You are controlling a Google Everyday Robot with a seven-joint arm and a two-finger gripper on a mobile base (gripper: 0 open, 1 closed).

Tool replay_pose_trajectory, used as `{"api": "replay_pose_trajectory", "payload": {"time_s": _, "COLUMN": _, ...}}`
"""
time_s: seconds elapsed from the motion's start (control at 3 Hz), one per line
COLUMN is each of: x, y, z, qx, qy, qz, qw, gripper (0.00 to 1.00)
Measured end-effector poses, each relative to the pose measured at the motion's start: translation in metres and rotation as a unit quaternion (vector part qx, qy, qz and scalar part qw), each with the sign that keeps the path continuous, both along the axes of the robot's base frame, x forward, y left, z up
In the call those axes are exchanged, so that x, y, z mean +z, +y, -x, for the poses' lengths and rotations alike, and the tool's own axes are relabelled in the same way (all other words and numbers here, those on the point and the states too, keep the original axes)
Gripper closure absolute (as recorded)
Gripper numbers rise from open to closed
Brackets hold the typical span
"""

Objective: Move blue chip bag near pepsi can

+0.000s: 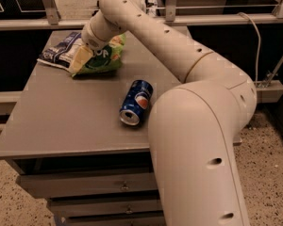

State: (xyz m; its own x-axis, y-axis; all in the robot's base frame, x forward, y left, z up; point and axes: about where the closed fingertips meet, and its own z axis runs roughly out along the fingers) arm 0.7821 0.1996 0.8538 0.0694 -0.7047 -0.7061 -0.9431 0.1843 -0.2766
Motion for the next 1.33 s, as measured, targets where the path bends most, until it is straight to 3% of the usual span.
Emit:
{"api": "replay_pose_trajectory", "payload": {"time_s": 0.67, "x": -0.0058, "y": 0.0044, "z": 0.0005, "qx": 0.013, "qy": 0.005, "qz": 0.003, "qw": 0.9999, "gripper": 0.42}}
{"api": "replay_pose_trajectory", "payload": {"time_s": 1.0, "x": -0.011, "y": -0.0008, "z": 0.001, "qx": 0.019, "qy": 0.006, "qz": 0.024, "qw": 0.9995, "gripper": 0.74}}
{"api": "replay_pose_trajectory", "payload": {"time_s": 1.33, "x": -0.0109, "y": -0.0008, "z": 0.001, "qx": 0.019, "qy": 0.006, "qz": 0.024, "qw": 0.9995, "gripper": 0.96}}
